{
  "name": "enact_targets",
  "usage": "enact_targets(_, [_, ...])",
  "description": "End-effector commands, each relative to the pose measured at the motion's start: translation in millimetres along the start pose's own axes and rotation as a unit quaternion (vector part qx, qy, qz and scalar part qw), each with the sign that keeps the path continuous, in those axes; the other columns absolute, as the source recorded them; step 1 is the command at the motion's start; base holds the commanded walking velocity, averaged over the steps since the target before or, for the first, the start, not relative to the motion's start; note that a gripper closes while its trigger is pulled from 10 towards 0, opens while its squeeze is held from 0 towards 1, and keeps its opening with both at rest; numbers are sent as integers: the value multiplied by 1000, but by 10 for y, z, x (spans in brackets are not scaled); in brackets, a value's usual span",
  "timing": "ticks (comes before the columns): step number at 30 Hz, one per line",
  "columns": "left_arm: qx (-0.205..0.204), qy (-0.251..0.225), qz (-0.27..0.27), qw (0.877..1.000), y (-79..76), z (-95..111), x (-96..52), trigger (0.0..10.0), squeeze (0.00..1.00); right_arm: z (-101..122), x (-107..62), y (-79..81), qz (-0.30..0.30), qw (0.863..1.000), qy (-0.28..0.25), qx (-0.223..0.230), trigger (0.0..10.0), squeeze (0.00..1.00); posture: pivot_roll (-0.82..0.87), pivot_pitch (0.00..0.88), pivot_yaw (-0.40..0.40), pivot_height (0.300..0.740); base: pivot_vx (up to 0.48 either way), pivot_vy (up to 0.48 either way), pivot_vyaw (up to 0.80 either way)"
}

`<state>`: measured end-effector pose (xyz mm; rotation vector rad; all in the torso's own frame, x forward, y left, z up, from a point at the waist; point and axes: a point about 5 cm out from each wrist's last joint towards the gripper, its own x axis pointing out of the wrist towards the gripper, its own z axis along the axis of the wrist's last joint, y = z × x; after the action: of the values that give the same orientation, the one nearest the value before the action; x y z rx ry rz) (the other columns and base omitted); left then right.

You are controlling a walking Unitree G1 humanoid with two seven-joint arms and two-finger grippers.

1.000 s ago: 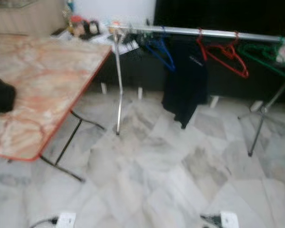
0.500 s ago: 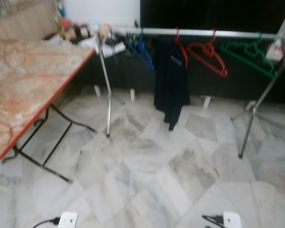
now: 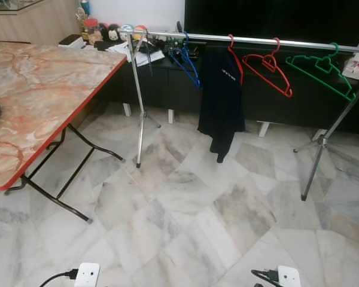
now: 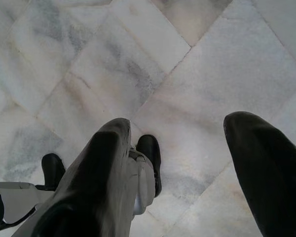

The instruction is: Hang hanger

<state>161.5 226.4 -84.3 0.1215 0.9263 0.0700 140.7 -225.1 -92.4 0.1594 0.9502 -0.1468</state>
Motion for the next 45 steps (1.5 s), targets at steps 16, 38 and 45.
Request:
enact_targets(16, [-9, 2, 1, 1000, 24, -38, -13, 10000, 0, -11, -4, -26, -1, 1000, 10, -7, 10000, 0, -109, 24, -7, 740, 0, 0, -347])
enact_targets(38, [5, 12, 5, 1000, 74, -119, -41, 10000, 0, -13, -4, -25, 0, 1000, 12, -9, 10000, 0, -106, 29, -8, 740, 0, -110, -609])
enact_targets(45, [7, 13, 2, 1000, 36, -102, -31, 10000, 0, -13, -5, -28, 0, 1000, 12, -10, 10000, 0, -106, 29, -8, 740, 0, 0, -604])
